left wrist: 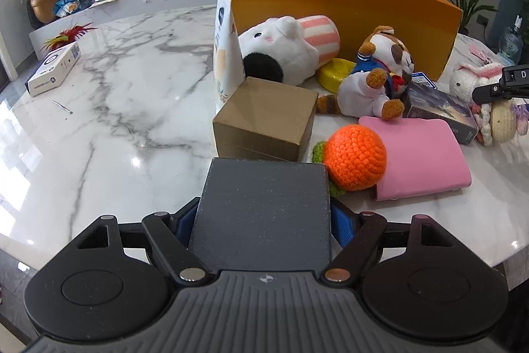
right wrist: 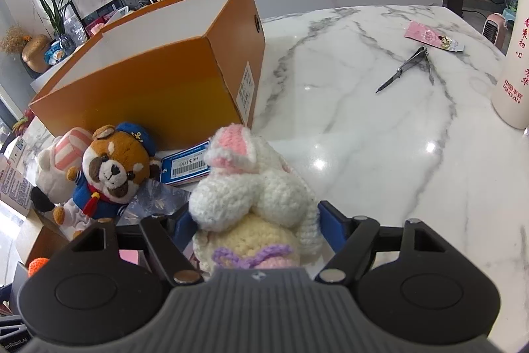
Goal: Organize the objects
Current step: 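Lift the grey box and the crocheted bunny toward the orange box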
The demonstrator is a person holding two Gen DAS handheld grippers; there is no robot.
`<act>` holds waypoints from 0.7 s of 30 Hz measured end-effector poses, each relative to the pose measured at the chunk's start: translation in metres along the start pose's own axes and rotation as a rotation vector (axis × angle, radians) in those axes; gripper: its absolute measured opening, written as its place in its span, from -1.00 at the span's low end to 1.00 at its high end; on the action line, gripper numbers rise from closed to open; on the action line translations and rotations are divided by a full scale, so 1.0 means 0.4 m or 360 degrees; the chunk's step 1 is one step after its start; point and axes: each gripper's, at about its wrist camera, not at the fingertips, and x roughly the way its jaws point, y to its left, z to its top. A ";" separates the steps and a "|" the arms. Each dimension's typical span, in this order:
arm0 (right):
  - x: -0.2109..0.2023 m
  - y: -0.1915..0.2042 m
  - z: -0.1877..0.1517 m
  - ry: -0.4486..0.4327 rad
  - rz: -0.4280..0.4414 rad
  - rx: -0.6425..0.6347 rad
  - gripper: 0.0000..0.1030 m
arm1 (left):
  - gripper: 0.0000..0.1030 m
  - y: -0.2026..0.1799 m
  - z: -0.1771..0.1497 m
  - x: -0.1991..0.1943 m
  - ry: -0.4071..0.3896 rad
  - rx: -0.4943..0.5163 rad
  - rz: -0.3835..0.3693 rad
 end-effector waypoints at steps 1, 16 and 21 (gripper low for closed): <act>-0.002 -0.001 -0.001 -0.0006 0.0004 0.0004 0.44 | 0.76 -0.001 0.000 0.000 -0.0004 0.0001 0.0003; -0.085 -0.007 -0.014 -0.0126 0.0132 0.0026 0.37 | 0.74 0.018 0.015 -0.063 -0.0112 -0.0019 0.0044; -0.166 0.012 -0.019 -0.0245 0.0249 -0.0003 0.37 | 0.74 0.009 0.066 -0.124 -0.0239 -0.0027 0.0016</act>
